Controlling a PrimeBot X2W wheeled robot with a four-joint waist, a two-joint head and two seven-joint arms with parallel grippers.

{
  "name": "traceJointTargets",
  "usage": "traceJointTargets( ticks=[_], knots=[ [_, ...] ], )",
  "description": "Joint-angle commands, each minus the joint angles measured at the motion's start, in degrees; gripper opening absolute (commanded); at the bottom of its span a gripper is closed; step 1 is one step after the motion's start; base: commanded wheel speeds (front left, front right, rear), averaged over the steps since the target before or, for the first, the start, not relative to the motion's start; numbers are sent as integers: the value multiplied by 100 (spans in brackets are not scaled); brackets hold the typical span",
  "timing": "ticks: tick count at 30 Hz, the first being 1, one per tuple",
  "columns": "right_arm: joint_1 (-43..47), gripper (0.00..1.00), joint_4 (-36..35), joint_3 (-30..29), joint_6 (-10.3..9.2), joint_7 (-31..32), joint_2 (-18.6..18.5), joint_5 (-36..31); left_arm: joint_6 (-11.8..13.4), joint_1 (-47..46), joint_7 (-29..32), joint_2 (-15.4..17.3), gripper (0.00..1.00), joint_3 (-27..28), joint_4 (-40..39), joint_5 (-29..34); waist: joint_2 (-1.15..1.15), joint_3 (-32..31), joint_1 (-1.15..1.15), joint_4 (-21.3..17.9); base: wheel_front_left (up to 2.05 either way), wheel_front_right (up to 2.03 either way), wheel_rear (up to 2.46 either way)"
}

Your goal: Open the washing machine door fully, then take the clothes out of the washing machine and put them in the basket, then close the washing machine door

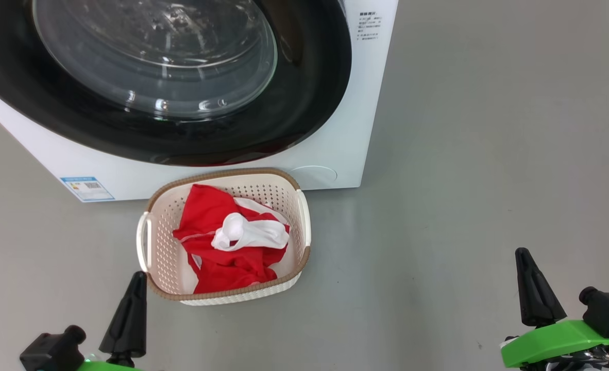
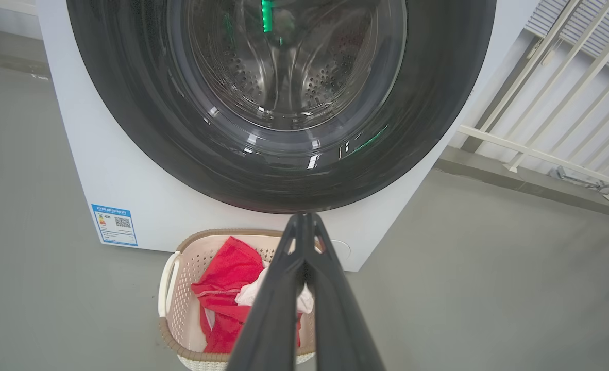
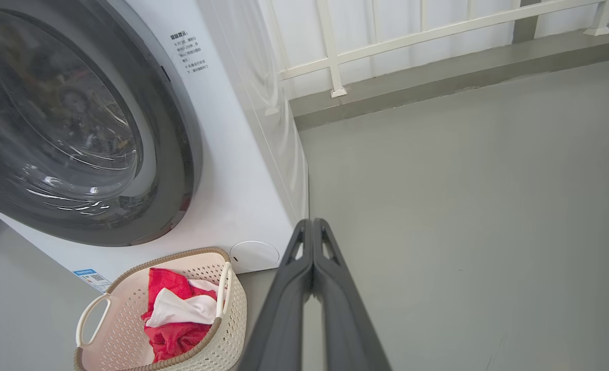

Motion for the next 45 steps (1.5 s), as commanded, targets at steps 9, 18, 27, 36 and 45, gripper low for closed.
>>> traceJointTargets(
  ticks=[9,18,27,36,45],
  knots=[
    [-57,0,-129,55,-1,157,-101,712,5,-89,133,71,0,56,-61,-644,0,-85,-3,-13,0,0,0],
    [-92,0,-132,81,-1,271,-128,1196,2,-116,245,65,0,74,-18,-1109,0,-151,-3,-22,0,0,0],
    [-128,0,-141,104,-1,405,-155,1737,1,-142,373,55,0,100,16,-1630,0,-225,-3,-32,0,0,0],
    [-162,0,-151,121,-2,543,-177,2274,1,-160,506,41,0,132,36,-2146,0,-299,-3,-42,0,0,0],
    [-197,0,-161,135,-2,683,-196,2804,2,-179,642,23,0,168,60,-2654,0,-373,-3,-52,0,0,0]
  ],
)
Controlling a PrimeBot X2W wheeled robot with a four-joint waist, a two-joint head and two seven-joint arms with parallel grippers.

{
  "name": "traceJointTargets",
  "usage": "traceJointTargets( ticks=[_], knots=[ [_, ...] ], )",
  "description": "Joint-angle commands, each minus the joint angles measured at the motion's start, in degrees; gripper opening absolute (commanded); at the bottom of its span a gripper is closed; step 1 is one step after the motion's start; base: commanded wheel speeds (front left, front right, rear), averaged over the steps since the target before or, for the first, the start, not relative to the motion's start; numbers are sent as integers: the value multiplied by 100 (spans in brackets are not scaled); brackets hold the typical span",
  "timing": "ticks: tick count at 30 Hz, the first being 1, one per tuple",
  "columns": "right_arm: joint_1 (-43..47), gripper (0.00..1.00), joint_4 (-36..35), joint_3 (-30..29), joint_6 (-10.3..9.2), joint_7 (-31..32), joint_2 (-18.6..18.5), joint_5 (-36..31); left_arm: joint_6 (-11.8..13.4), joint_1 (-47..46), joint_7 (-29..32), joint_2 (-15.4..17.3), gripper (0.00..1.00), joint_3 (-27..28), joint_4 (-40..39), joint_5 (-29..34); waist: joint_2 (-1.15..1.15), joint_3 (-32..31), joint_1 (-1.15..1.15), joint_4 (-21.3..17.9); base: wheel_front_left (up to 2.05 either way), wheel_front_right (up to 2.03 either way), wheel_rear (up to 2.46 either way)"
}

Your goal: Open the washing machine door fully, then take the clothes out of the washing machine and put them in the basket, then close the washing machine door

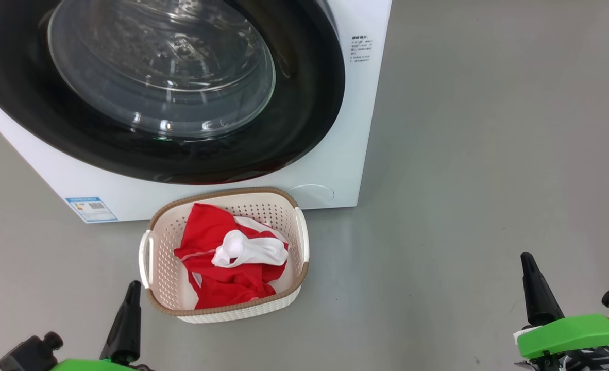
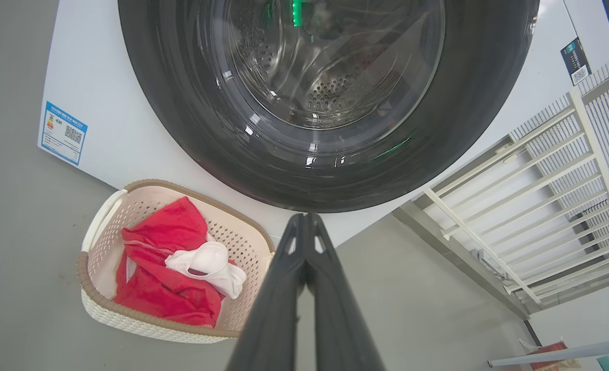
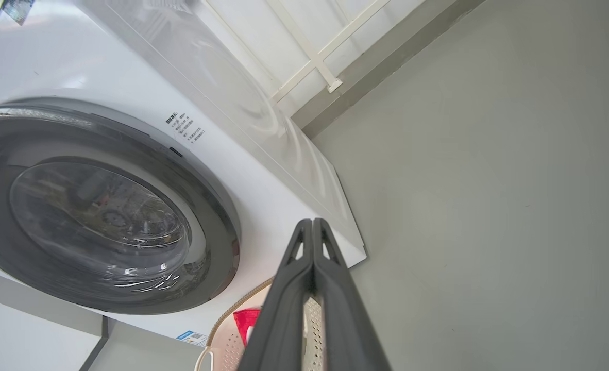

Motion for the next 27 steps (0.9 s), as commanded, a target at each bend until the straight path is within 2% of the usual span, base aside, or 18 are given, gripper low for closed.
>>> traceJointTargets(
  ticks=[1,27],
  knots=[
    [-190,0,-159,54,-2,43,-111,203,0,-173,49,47,0,122,-109,-189,0,-20,-1,-3,0,0,0],
    [-289,0,-184,71,-3,453,-150,1670,1,-231,447,-17,0,243,-31,-1596,0,-227,-1,-31,0,0,0]
  ],
)
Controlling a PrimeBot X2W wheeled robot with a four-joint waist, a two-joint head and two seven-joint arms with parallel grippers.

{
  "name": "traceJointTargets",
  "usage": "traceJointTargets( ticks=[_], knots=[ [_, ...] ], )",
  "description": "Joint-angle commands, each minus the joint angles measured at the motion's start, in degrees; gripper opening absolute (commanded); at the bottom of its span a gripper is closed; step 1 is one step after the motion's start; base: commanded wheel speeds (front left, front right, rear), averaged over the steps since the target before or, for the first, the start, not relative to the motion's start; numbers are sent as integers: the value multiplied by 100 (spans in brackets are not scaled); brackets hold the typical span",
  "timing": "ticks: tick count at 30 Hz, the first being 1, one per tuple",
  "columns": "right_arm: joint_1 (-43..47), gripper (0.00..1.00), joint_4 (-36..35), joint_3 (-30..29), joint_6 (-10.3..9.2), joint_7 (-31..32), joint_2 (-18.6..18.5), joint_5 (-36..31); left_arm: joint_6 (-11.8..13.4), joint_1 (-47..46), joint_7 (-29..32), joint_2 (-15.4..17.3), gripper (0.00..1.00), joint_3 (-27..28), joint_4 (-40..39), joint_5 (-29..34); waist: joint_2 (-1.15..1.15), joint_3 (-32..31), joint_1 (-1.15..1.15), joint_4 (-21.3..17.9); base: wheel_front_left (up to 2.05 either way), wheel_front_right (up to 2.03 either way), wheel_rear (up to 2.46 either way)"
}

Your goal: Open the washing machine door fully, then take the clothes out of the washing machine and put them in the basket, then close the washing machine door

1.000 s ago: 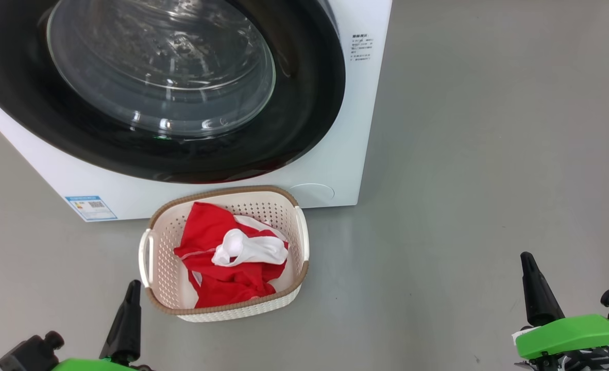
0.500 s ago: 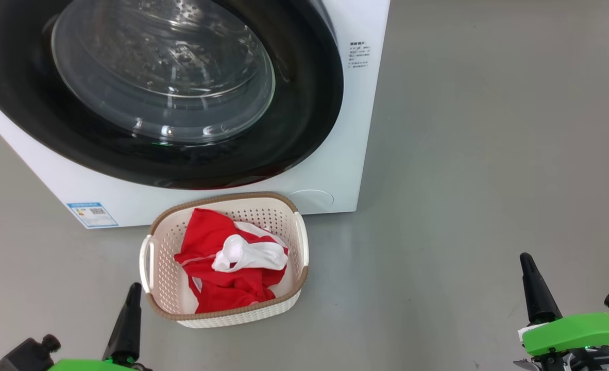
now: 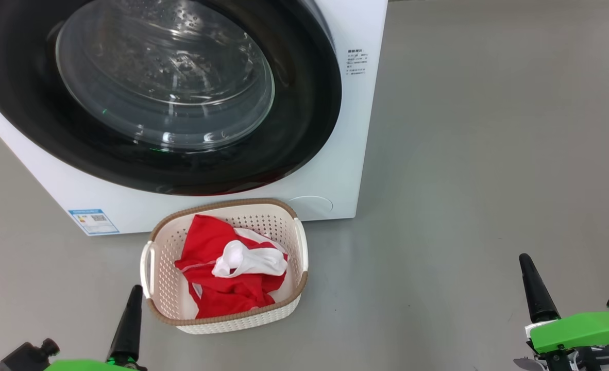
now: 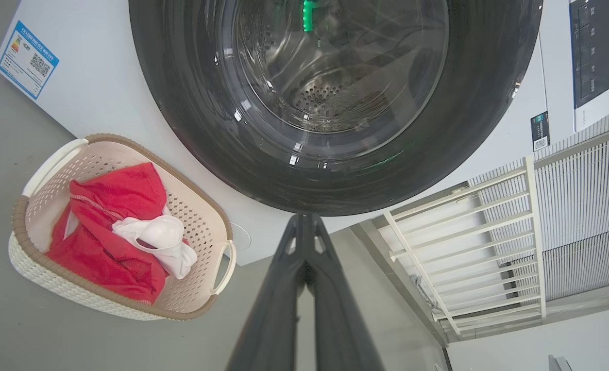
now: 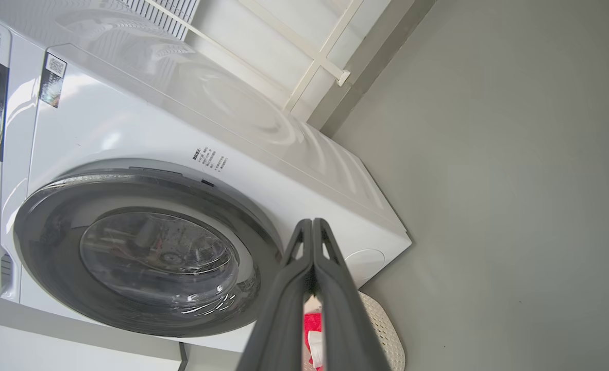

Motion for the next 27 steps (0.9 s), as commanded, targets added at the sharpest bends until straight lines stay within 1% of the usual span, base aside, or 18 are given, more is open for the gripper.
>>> traceJointTargets(
  ticks=[1,27],
  knots=[
    [-274,0,-169,63,-2,78,-110,226,1,-232,59,64,0,171,-95,-207,0,-23,0,-3,0,0,0],
    [-375,0,-193,60,-3,503,-135,1673,2,-294,474,-16,0,314,-14,-1593,0,-229,0,-31,0,0,0]
  ],
)
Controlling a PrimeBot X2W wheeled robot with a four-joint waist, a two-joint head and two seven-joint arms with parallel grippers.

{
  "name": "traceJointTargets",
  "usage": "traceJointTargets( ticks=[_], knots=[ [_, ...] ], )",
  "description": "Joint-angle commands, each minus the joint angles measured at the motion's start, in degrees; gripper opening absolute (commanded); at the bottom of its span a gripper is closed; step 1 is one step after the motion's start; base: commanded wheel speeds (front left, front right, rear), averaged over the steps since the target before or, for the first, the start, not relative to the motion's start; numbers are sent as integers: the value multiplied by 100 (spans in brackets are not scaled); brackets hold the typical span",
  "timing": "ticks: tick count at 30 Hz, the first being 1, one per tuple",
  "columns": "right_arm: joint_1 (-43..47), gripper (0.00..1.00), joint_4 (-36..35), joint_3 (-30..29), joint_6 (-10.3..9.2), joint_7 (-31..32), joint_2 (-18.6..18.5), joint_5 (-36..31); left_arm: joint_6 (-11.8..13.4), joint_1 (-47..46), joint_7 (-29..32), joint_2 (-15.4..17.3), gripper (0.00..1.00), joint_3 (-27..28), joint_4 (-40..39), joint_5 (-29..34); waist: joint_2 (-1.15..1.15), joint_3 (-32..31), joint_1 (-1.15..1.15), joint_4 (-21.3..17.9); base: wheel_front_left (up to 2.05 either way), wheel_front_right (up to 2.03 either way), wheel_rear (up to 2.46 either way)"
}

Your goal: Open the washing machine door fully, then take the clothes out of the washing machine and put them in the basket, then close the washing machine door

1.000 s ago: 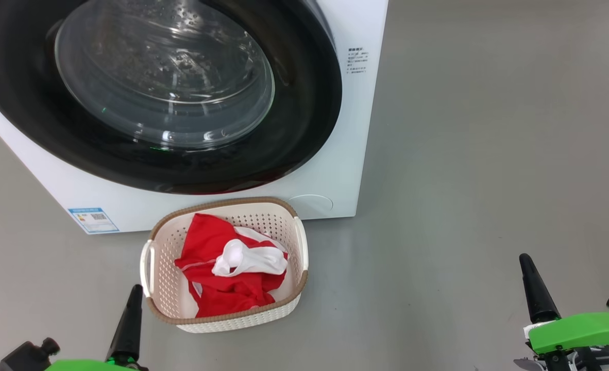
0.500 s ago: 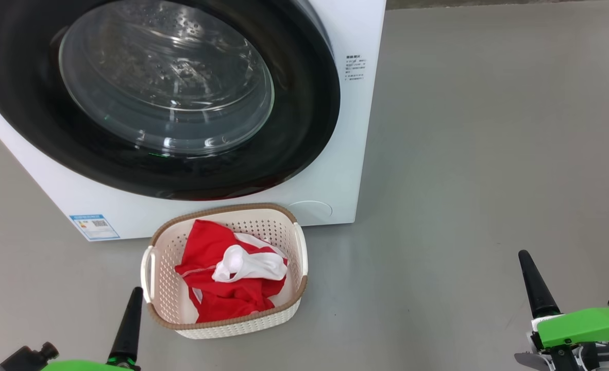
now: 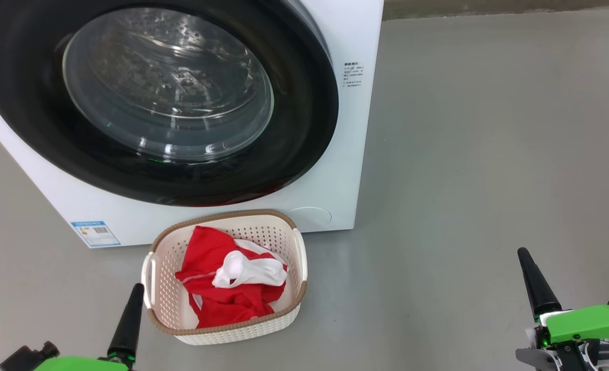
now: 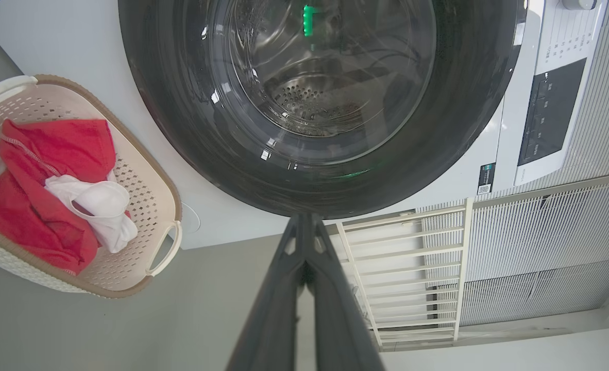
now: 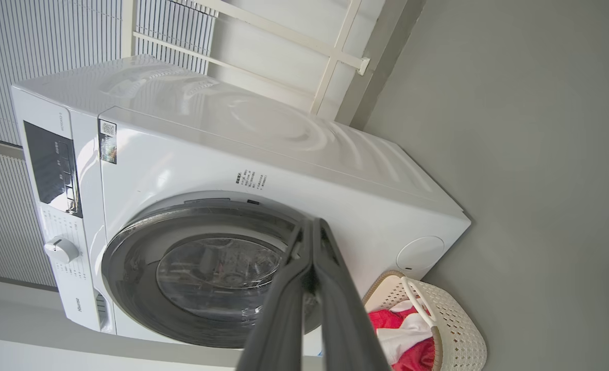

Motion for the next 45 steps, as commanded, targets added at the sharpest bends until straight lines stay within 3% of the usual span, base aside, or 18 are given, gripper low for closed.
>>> traceJointTargets(
  ticks=[1,21,45],
  knots=[
    [-263,0,-175,83,-3,46,-86,144,2,-206,37,54,0,191,-108,-132,0,-9,0,-1,0,0,0],
    [-344,0,-193,72,-4,393,-99,1292,2,-256,376,-16,0,314,-43,-1232,0,-174,0,-24,0,0,0],
    [-349,0,-191,33,-4,428,-72,1275,2,-260,412,-45,0,356,-40,-1212,0,-176,0,-24,0,0,0]
  ],
)
